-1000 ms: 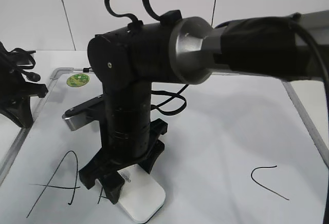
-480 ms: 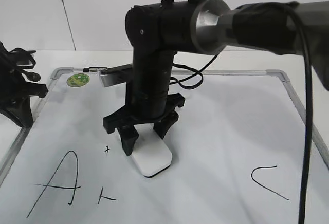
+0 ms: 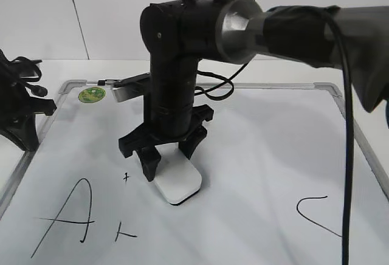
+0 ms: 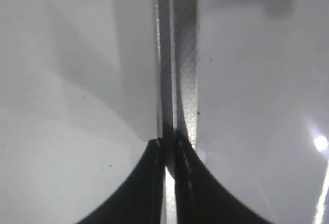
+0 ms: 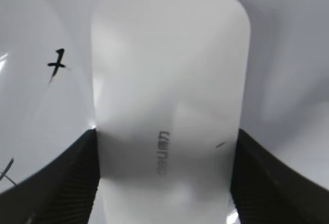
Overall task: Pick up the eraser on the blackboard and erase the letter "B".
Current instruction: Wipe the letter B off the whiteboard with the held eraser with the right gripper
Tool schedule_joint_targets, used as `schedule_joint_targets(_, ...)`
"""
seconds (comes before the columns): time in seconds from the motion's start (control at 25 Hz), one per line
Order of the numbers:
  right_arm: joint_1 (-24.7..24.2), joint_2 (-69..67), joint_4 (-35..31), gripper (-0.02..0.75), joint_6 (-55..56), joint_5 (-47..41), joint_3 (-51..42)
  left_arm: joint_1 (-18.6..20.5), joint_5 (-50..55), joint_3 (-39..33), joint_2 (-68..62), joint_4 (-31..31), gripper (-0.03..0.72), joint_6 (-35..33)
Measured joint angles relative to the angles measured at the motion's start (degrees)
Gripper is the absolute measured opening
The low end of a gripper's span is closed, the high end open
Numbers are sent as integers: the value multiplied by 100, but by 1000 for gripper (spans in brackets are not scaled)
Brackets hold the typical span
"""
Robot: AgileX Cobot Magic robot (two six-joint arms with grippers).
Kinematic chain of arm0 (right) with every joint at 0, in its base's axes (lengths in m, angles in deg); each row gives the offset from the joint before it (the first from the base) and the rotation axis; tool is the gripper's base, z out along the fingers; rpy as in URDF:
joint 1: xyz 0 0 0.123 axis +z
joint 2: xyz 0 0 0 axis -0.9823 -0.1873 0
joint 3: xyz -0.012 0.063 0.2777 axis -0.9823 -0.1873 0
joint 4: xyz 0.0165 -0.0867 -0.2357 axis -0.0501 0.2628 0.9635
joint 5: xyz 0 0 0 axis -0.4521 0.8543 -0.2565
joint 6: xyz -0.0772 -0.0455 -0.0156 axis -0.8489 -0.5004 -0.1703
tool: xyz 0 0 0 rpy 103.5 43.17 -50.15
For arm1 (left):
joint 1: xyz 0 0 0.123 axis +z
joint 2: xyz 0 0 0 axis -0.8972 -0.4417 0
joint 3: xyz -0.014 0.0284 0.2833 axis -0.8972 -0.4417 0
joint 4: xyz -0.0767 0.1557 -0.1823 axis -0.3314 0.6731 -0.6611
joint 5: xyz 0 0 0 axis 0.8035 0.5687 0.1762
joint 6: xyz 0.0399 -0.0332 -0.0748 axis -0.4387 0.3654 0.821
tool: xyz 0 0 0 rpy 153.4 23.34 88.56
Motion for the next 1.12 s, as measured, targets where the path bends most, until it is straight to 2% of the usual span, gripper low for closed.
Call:
schedule_joint_targets(0.36,733,-36,3,539,-64,147,54,0,9,0,0,-8,17,0)
schedule_joint_targets(0.56,818,-40,16,539,-77,174,54,12,13,0,0,-8,17,0)
schedule_joint_targets(0.76,547,-49,-45,539,44,163,54,12,13,0,0,-22,16,0)
schedule_joint_targets(1.0,-360,-49,-8,538,147,183,64,12,13,0,0,-27,17,-3)
schedule_joint_targets(1.12,-618,-49,-8,538,159,183,64,12,13,0,0,-27,16,-3)
